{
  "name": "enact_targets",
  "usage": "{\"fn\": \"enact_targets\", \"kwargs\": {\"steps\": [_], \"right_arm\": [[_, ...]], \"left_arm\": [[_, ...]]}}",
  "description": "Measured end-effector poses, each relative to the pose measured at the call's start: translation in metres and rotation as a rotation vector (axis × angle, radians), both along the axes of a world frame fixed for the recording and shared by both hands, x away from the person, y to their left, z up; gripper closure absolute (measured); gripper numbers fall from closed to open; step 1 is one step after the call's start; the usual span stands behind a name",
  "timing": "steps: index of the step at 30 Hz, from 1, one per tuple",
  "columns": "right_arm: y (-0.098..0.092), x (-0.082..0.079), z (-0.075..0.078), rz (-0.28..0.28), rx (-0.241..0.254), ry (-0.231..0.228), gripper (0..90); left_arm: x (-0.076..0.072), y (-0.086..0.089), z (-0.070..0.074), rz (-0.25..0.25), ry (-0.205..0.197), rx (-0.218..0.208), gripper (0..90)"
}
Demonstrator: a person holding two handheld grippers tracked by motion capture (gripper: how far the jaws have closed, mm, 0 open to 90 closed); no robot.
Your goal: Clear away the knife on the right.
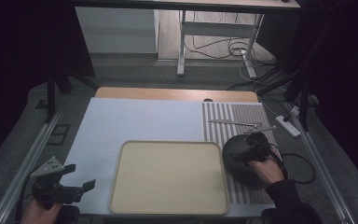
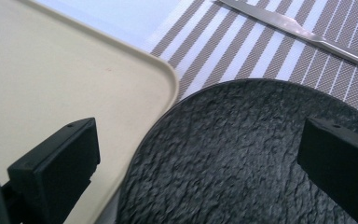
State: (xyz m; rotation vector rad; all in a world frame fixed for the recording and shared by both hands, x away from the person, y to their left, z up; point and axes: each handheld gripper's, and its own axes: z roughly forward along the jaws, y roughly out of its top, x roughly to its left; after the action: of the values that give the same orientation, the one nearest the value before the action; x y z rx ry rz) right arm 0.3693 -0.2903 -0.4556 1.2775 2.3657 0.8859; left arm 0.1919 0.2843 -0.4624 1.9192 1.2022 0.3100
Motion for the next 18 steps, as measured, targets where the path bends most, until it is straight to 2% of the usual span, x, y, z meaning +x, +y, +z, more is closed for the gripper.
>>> {"fn": "enact_targets", "kwargs": {"steps": [7,13,18], "right_arm": [[0.001,0.017,-0.004,-0.025,-0.015,0.016,0.0],[0.0,0.033,-0.005,-0.065,-0.021,0.022,0.0],[-0.005,0.047,-0.006,-0.097,-0.013,0.034,0.0]], "left_arm": [[0.001,-0.007,0.001,0.0,-0.005,0.027,0.0],[0.002,-0.005,0.0,0.018,0.007,0.013,0.1],[0.002,-0.007,-0.001,0.017,0.008,0.029,0.4]]}}
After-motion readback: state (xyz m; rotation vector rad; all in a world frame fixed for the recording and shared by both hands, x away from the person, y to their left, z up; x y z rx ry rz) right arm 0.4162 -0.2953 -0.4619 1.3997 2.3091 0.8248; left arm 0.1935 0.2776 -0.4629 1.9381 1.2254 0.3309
